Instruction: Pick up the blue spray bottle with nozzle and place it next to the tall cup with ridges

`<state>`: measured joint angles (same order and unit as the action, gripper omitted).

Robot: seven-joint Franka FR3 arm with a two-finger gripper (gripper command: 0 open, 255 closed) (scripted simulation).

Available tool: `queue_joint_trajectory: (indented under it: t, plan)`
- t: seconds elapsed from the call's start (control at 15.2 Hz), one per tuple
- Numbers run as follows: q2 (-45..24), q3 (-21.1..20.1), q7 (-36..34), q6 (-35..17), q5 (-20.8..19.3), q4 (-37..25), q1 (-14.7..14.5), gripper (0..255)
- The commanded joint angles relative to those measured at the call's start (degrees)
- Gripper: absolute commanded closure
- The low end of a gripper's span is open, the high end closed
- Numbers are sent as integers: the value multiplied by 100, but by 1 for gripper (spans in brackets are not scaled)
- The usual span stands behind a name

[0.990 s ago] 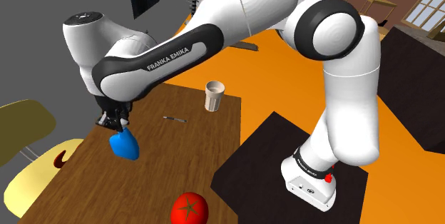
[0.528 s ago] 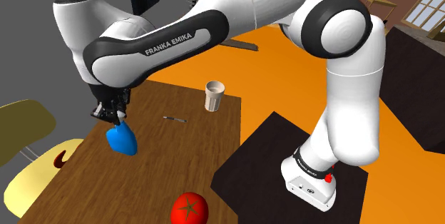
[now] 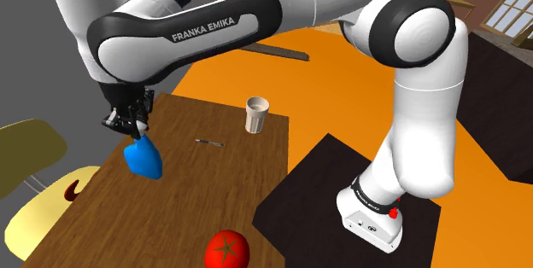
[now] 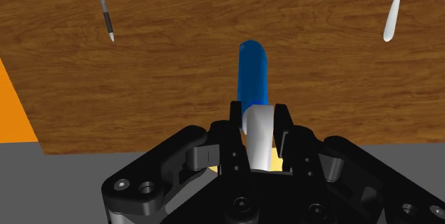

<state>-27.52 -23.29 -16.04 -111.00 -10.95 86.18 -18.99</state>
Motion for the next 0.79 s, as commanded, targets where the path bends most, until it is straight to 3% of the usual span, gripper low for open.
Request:
queue_joint_trajectory:
  t: [0.0,0.73]
  plan:
    - [44,-13,11,143,22,-101,-4,255]
    - [150,-53,67,933,86,-799,-50,255]
